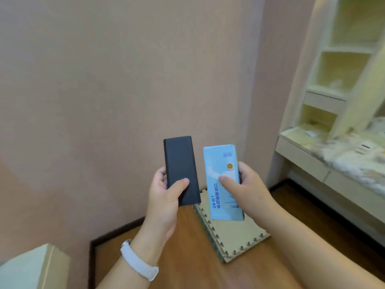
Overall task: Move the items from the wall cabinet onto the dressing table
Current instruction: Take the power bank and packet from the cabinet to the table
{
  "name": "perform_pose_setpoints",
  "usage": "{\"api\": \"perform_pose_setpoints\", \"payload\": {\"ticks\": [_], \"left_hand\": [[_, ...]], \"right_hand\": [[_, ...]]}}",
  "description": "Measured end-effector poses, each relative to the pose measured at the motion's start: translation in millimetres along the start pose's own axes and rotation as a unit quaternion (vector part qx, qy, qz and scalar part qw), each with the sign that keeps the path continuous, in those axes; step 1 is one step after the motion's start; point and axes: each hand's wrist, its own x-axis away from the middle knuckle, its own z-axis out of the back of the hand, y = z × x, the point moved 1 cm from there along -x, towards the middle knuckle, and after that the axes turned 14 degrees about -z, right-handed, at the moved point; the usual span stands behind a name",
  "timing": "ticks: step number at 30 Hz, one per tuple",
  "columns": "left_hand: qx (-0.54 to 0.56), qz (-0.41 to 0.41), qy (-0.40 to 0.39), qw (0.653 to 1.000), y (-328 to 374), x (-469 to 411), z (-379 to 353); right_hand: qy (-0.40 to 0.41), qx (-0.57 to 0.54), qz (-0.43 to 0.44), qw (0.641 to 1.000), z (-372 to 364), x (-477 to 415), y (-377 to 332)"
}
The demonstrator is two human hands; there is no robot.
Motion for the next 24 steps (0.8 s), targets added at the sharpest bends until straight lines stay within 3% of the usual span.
{"api": "perform_pose_setpoints", "payload": {"ticks": [7,13,24], "left_hand": [[0.02,0.059,-0.12,0.991,-22.5,47.6,-126.3],[0.027,0.093,-0.21,0.973,-48.1,62.1,-197.1],[0.049,0.166,-0.327,0.929,-139.3,6.4,-310.8]], "right_hand": [[0.123,-0.046,-0.011,0.991,124.3,45.8,35.5],[0.196,-0.088,-0.046,0.976,188.5,63.2,59.6],[0.326,-0.104,-0.13,0.93,269.5,4.1,90.0]]}}
